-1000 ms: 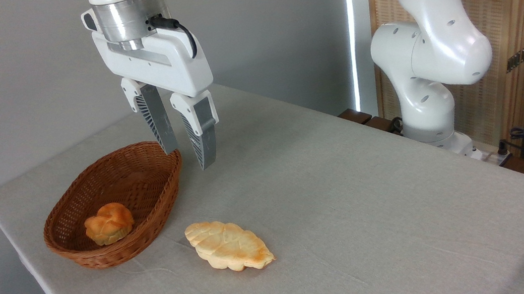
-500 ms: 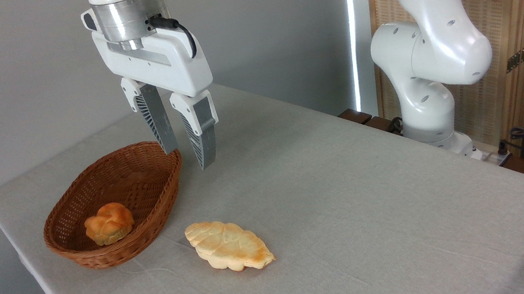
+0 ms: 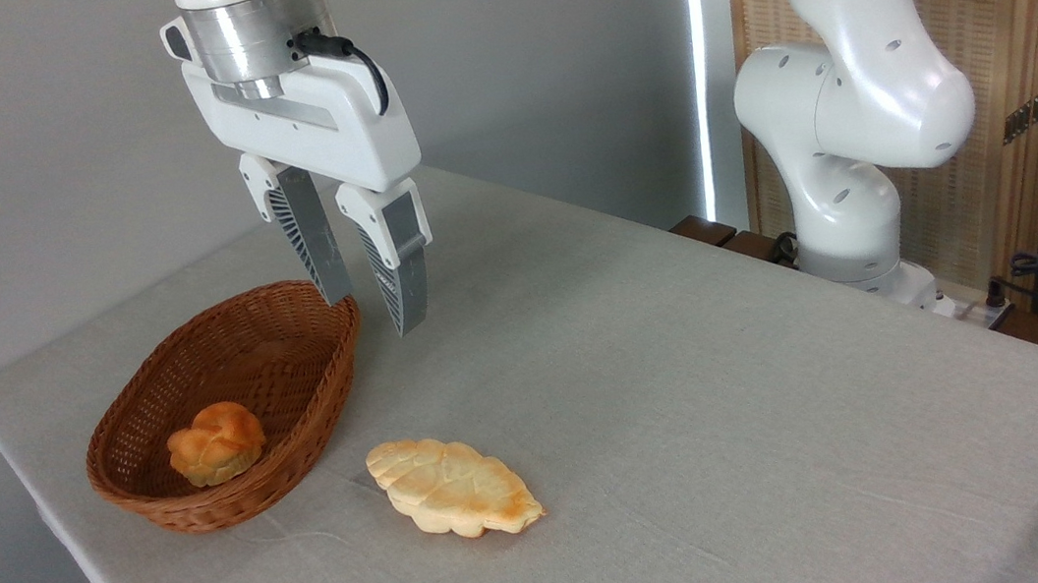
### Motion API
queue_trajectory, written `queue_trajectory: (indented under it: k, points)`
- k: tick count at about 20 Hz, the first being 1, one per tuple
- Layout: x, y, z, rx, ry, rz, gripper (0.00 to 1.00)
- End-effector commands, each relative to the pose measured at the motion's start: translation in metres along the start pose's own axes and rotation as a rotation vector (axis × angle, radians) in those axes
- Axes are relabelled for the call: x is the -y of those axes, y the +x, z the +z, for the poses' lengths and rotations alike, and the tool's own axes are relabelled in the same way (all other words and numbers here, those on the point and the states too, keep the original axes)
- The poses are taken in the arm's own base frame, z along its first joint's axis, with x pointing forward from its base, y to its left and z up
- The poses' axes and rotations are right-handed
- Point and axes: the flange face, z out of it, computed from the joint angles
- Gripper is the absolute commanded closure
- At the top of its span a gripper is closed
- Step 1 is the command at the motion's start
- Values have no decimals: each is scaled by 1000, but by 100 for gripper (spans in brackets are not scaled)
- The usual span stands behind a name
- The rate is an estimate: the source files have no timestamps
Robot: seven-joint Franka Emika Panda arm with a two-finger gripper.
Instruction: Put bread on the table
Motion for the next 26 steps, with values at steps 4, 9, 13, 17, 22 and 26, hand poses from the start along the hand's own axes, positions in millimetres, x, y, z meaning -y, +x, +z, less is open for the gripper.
queue_trajectory:
  k: [4, 9, 13, 17, 22, 26]
  points:
    - [1, -2, -4, 11, -6, -10, 0]
    - [-14, 17, 7, 13, -8, -10, 0]
    - [-29, 53, 22, -83, 18, -142, 0]
    - [-56, 94, 44, -162, -7, -155, 0]
    - [-85, 142, 85, -251, -56, -251, 0]
    - [-82, 156, 107, -285, -73, -296, 0]
